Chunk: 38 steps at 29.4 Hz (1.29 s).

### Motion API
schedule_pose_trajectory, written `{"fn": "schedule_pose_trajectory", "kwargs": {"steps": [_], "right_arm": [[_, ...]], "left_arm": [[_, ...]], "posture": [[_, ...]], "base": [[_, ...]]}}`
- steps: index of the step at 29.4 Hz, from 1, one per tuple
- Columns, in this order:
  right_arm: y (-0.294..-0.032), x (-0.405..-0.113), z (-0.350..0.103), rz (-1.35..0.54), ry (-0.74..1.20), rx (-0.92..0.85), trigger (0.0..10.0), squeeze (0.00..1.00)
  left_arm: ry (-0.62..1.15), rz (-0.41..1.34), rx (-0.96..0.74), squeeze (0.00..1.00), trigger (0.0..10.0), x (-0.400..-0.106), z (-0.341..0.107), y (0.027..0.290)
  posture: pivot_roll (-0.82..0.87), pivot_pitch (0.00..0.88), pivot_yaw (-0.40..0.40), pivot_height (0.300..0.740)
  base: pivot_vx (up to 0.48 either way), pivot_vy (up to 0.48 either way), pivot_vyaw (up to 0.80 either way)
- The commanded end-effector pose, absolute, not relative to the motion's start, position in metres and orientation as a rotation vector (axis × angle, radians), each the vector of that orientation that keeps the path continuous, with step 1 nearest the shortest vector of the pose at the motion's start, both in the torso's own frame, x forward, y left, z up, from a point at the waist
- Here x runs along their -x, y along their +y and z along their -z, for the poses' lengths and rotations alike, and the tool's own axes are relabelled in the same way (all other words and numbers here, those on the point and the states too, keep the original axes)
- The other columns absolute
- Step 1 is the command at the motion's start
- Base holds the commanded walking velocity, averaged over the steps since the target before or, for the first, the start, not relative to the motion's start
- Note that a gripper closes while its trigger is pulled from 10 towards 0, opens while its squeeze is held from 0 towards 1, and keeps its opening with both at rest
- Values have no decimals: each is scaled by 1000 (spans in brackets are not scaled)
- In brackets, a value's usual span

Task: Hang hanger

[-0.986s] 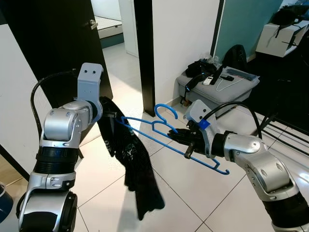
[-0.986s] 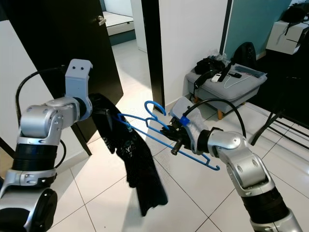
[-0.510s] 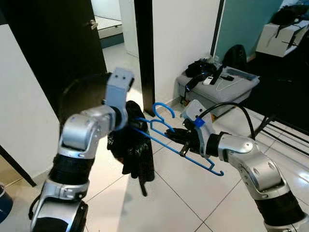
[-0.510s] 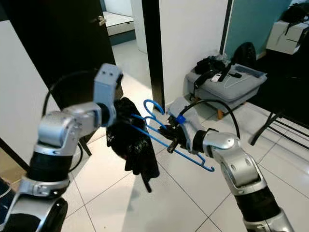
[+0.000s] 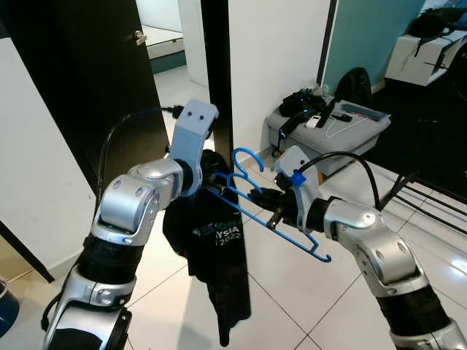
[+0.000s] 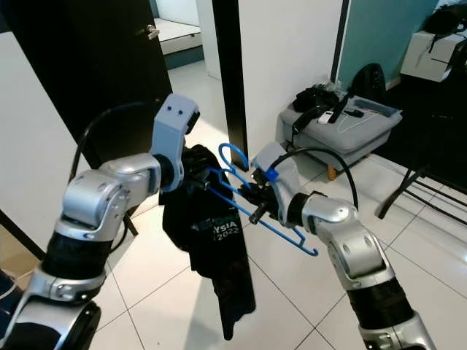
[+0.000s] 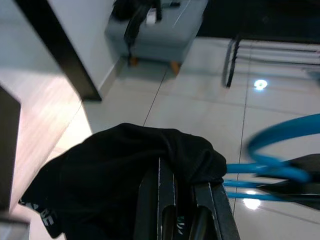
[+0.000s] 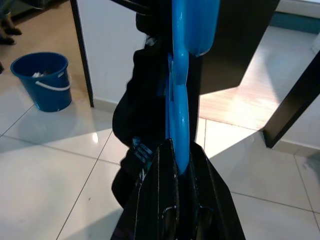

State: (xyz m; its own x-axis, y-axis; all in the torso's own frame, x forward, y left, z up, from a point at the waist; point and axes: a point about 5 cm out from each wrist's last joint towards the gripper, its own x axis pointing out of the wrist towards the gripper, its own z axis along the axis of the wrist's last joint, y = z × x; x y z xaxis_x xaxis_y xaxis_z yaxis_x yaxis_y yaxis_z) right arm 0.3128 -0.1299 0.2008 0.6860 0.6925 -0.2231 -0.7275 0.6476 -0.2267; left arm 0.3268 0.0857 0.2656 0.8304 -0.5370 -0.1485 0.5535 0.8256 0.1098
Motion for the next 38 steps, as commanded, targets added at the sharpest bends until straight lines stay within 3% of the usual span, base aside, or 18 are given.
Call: {"fn": "schedule_pose_trajectory", "kwargs": {"steps": [1, 15, 22, 24, 25, 33, 38], "right_arm": [[-129, -318, -207, -771, 76, 297, 10000, 0], [-122, -329, -212, -701, 17, 220, 10000, 0], [-121, -331, -216, -690, -12, 197, 10000, 0], [-121, -332, -217, -693, -16, 195, 10000, 0], [-120, -332, -217, -696, -20, 194, 10000, 0], [-118, -332, -220, -700, -40, 178, 10000, 0], [-115, -331, -228, -715, -106, 133, 10000, 0]], "left_arm": [[80, 673, -140, 0, 10000, -317, -270, 80], [-97, 833, -83, 0, 10000, -298, -303, 77], [-38, 803, -373, 0, 10000, -300, -271, 77], [-36, 769, -353, 0, 10000, -305, -270, 77], [-45, 731, -321, 1000, 10000, -310, -271, 77], [-73, 726, -277, 1000, 10000, -310, -273, 74], [-178, 624, -215, 988, 10000, -317, -293, 84]], "posture": [[-22, 0, 93, 731], [-18, 0, 88, 731], [-19, 0, 86, 731], [-20, 0, 84, 731], [-20, 0, 81, 731], [-19, 0, 82, 731], [-16, 0, 79, 731]], "base": [[0, 0, 0], [0, 0, 0], [0, 0, 0], [0, 0, 0], [0, 0, 0], [0, 0, 0], [0, 0, 0]]}}
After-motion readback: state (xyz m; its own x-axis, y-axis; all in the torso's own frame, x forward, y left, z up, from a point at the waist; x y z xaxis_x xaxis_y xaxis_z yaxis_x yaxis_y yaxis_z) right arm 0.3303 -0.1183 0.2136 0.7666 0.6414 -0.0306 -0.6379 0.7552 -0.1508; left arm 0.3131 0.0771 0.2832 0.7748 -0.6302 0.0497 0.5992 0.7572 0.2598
